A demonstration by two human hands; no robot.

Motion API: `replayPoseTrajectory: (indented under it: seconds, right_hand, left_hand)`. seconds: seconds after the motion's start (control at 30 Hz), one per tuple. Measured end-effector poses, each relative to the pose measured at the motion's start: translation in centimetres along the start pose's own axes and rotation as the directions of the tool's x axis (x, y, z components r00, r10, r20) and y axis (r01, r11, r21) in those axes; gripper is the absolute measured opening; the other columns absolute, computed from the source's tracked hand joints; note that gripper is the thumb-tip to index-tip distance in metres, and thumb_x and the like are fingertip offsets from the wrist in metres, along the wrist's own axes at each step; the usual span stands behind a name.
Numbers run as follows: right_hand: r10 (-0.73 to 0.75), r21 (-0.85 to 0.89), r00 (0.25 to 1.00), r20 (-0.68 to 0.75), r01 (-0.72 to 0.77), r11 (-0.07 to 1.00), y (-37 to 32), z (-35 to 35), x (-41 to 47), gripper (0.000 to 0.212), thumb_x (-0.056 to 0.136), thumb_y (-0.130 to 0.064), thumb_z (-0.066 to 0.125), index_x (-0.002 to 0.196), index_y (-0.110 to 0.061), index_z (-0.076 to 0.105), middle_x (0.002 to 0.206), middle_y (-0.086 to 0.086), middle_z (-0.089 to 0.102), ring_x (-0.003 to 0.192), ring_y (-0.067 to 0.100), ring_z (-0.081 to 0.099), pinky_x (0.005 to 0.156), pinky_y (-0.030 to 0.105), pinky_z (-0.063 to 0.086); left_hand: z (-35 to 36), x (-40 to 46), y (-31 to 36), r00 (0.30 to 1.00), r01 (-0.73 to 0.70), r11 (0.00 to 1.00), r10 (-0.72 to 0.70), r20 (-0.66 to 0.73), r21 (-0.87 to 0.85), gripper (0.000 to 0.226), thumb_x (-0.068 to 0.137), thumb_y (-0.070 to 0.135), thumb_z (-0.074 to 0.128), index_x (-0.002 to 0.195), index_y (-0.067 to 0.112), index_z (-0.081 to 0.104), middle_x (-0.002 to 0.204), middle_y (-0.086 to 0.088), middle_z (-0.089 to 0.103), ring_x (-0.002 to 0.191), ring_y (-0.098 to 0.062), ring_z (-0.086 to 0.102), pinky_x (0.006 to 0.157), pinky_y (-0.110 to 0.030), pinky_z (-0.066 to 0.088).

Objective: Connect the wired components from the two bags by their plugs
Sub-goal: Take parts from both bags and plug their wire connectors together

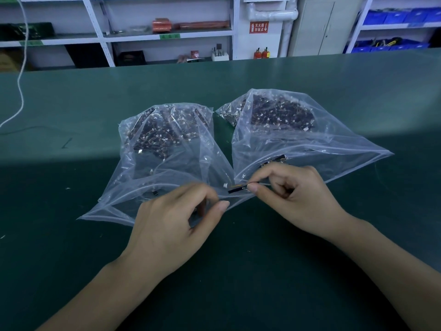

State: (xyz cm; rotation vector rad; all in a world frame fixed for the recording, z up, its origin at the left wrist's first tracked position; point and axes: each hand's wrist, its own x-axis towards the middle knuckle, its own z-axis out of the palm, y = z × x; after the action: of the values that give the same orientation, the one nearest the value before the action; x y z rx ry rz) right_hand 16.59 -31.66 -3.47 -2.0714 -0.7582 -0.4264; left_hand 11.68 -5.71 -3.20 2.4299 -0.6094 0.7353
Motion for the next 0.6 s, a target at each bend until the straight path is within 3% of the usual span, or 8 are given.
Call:
replayPoseTrajectory:
  seconds: [0.17, 0.37, 0.43, 0.5, 0.6]
  right_hand:
    - [0.072, -0.126, 0.993, -0.088, -0.083, 0.989, 1.5, -0.9, 0.1, 0.009, 0.099, -0.032, 0.074, 0.091, -0.028, 0.073, 0.052, -0.004, 0.033, 0.048, 0.010, 0.030, 0.054, 0.023, 0.033]
    - [0.197, -0.303, 0.961, -0.194, -0.249, 0.920, 3.1, -1.9, 0.3, 0.009, 0.097, -0.032, 0.075, 0.088, -0.032, 0.073, 0.051, -0.009, 0.044, 0.050, 0.014, 0.041, 0.057, 0.027, 0.036]
    - [0.221, -0.360, 0.943, -0.248, -0.302, 0.883, 3.5, -2.3, 0.3, 0.007, 0.097, -0.032, 0.075, 0.091, -0.033, 0.074, 0.053, -0.014, 0.049, 0.052, 0.013, 0.046, 0.056, 0.027, 0.034]
    - [0.242, -0.411, 0.928, -0.282, -0.345, 0.844, 3.7, -2.6, 0.3, 0.004, 0.098, -0.032, 0.074, 0.101, -0.034, 0.076, 0.053, -0.013, 0.051, 0.057, 0.011, 0.051, 0.053, 0.025, 0.030]
    - [0.238, -0.432, 0.928, -0.287, -0.347, 0.833, 3.5, -2.6, 0.3, 0.015, 0.099, -0.028, 0.072, 0.113, -0.032, 0.077, 0.052, -0.010, 0.050, 0.057, 0.011, 0.051, 0.053, 0.025, 0.030]
  left_hand:
    - [0.0, 0.0, -0.5, 0.999, -0.008, 0.991, 0.002, 0.045, 0.131, 0.054, 0.107, 0.046, 0.053, 0.061, 0.020, 0.043, 0.054, 0.008, 0.040, 0.050, -0.014, 0.044, 0.045, -0.035, 0.041]
    - [-0.4, 0.3, -1.1, 0.998, -0.065, 0.968, 0.068, -0.005, 0.244, 0.054, 0.110, 0.047, 0.047, 0.062, 0.022, 0.050, 0.057, 0.012, 0.045, 0.060, -0.012, 0.049, 0.047, -0.030, 0.040]
    - [-0.6, 0.6, -1.7, 0.992, -0.110, 0.953, 0.121, -0.020, 0.281, 0.051, 0.110, 0.044, 0.051, 0.064, 0.021, 0.051, 0.062, 0.013, 0.047, 0.068, -0.016, 0.052, 0.057, -0.034, 0.045]
    - [-0.6, 0.8, -2.4, 0.989, -0.142, 0.938, 0.145, 0.013, 0.315, 0.044, 0.109, 0.040, 0.054, 0.071, 0.020, 0.060, 0.075, 0.011, 0.059, 0.084, -0.020, 0.060, 0.078, -0.039, 0.049]
    - [-0.7, 1.0, -3.1, 0.991, -0.128, 0.917, 0.102, 0.088, 0.378, 0.020, 0.104, 0.036, 0.057, 0.101, 0.024, 0.073, 0.105, 0.012, 0.069, 0.109, -0.021, 0.062, 0.099, -0.039, 0.043]
